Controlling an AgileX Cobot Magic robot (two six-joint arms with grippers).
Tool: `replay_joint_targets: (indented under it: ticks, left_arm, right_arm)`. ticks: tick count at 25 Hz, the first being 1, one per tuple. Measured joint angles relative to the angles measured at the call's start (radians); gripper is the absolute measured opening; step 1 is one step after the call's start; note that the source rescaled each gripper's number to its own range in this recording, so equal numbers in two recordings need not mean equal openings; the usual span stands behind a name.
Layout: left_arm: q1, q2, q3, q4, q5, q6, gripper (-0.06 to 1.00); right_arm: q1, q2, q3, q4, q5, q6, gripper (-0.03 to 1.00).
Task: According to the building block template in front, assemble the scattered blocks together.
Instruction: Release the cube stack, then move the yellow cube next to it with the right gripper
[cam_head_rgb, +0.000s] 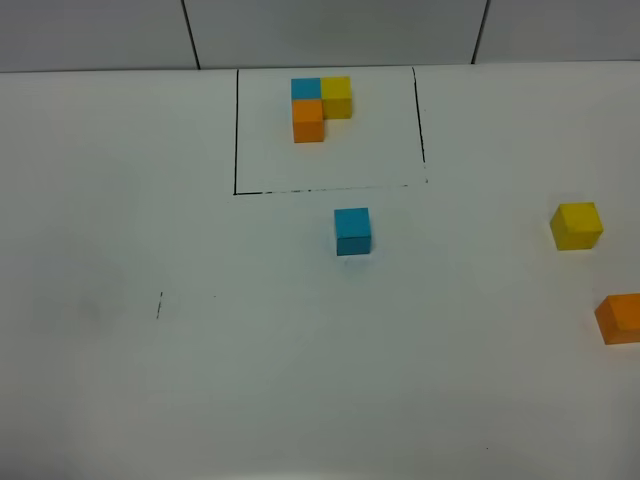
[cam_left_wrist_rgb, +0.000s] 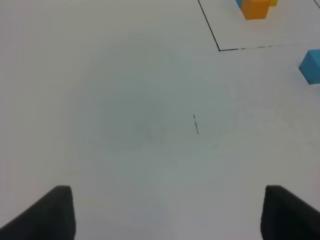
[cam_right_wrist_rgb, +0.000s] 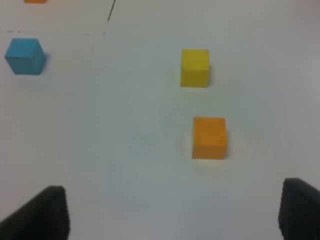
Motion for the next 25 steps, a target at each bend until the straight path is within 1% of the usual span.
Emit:
replay_joint_targets:
  ticks: [3,7,9,13,15,17,21,25]
  left_arm:
    - [0.0,0.0,0.0,0.0,0.0,0.0,0.7]
    - [0.0,0.001,0.0,0.0,0.001,0.0,0.7]
    - [0.0,0.001,0.0,0.0,0.001,0.0,0.7]
    - [0.0,0.001,0.0,0.0,0.001,0.0,0.7]
    - [0.0,0.001,0.0,0.0,0.001,0.0,0.7]
    - [0.0,0.001,0.0,0.0,0.001,0.0,0.7]
    - [0.0,0.001,0.0,0.0,0.001,0.0,0.7]
    - [0.0,0.001,0.0,0.0,0.001,0.0,0.7]
  right_arm:
    - [0.0,0.153,-0.049,-0.013,-0.016,0.001,0.73]
    - [0.0,0.431,-0.095,-0.095,-0.078,0.001,0.73]
    - [0.0,0.582,-0.112,-0.124,-0.141,0.001,0.73]
    - [0.0,0.836,-0.165,-0.13,-0.3,0.0,0.73]
    - [0.0,0.97,-0.215,-0.133,-0.348,-0.002,0.73]
    - [0.0,1.102,-0.269,-0.135,-0.367,-0.004,0.73]
    - [-0.004,1.31,-0.377,-0.137,-0.377,-0.022,0.73]
    - [-0.054,1.447,-0.436,-0.136,-0.39,-0.038,0.73]
